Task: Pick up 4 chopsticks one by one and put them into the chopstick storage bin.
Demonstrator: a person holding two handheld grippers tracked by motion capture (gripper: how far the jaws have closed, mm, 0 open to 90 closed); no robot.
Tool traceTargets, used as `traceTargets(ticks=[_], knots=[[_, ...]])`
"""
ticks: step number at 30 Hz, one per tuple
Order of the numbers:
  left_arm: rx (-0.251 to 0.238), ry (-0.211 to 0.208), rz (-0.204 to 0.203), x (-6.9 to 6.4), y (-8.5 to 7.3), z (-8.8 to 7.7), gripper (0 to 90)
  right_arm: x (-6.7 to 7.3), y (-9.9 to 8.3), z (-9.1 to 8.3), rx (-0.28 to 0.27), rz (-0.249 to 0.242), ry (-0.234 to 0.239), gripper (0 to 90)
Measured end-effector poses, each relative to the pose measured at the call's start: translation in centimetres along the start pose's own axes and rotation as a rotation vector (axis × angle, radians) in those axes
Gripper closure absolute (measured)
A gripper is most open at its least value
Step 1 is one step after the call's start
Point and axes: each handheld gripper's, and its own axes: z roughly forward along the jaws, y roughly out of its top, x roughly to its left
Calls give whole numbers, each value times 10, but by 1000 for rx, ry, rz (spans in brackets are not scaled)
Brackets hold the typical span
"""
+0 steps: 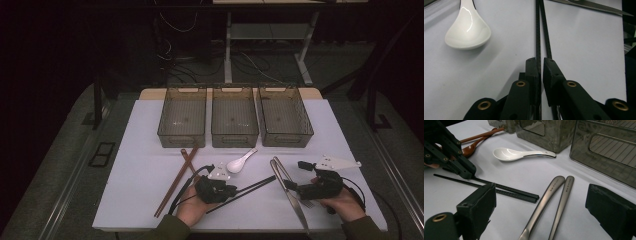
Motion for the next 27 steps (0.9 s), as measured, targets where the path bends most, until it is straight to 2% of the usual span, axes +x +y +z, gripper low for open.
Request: traceTargets(ticks=[6, 13, 25, 27], knots=[[2, -7, 7, -1, 3, 6, 810, 0, 0, 0, 1, 0, 0, 97], [5, 11, 27, -2, 2, 7, 841, 0, 0, 0, 3, 0, 0, 97], [1, 9, 25, -2, 3, 5, 851, 0, 0, 0, 4, -1, -1, 97], [-12, 6, 19, -1, 4, 4, 851, 0, 0, 0, 5, 0, -1, 97]])
